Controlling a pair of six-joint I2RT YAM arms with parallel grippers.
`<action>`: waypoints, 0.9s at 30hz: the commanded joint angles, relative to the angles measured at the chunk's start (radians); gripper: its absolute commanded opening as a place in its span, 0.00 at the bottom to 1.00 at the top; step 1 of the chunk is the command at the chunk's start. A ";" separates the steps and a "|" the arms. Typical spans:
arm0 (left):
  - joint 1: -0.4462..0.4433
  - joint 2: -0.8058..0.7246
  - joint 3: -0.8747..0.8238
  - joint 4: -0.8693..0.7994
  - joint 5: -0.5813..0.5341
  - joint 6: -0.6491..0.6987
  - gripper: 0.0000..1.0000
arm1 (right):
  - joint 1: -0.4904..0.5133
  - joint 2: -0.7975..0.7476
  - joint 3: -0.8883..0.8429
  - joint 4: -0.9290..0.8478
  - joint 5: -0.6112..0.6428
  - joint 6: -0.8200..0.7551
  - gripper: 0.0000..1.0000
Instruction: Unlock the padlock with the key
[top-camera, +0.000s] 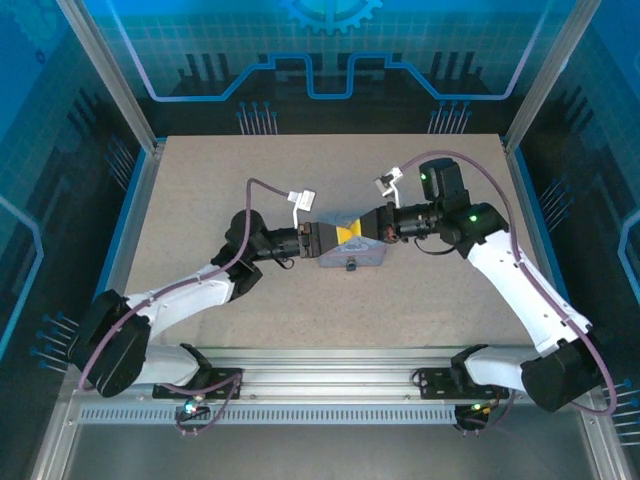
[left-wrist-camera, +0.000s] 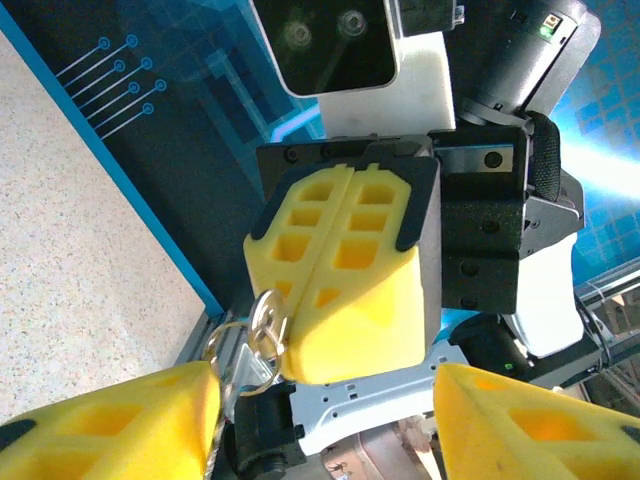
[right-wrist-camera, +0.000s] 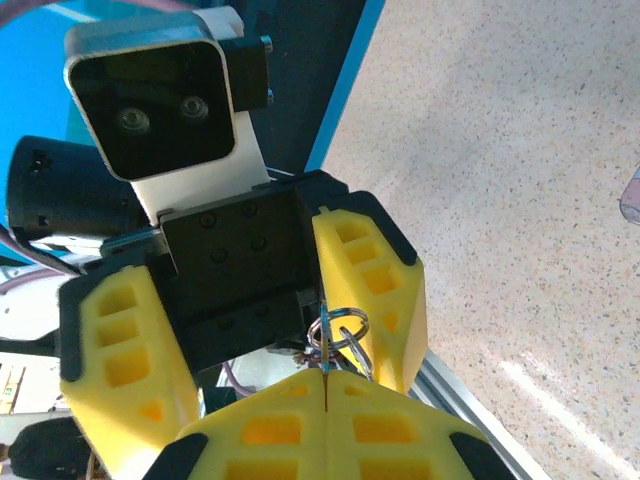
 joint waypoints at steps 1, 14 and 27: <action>0.005 0.010 -0.014 0.040 0.027 0.000 0.56 | -0.025 -0.032 -0.012 0.027 -0.034 0.022 0.00; 0.005 0.017 -0.023 0.035 0.028 -0.002 0.27 | -0.048 -0.061 -0.026 0.034 -0.044 0.038 0.00; 0.008 -0.021 0.000 -0.126 0.015 0.068 0.00 | -0.082 -0.101 -0.076 0.027 -0.053 0.021 0.00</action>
